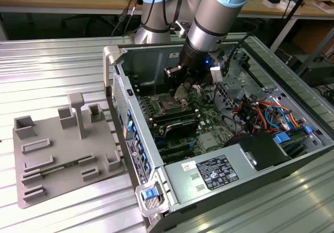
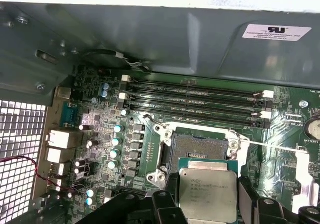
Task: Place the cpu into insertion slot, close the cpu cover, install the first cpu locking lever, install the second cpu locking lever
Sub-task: 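Place the cpu into insertion slot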
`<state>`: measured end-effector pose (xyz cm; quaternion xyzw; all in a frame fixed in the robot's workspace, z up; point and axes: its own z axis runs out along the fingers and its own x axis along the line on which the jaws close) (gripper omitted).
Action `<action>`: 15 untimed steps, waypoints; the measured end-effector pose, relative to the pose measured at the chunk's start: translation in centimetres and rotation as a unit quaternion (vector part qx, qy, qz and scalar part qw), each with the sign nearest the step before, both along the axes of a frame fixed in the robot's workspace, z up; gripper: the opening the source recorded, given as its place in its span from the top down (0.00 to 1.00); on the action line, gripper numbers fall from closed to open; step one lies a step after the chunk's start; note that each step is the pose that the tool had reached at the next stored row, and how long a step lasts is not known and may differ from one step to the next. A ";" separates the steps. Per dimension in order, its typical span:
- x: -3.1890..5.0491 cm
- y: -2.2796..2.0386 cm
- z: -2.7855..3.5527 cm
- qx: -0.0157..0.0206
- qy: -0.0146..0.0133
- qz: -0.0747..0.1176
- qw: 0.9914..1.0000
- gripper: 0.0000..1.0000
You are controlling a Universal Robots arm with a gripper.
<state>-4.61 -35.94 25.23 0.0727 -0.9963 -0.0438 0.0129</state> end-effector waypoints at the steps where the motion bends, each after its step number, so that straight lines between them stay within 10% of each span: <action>1: 0.00 0.00 0.00 0.000 0.000 0.002 1.000 0.45; 15: 0.00 0.00 0.00 0.000 0.000 0.019 1.000 0.45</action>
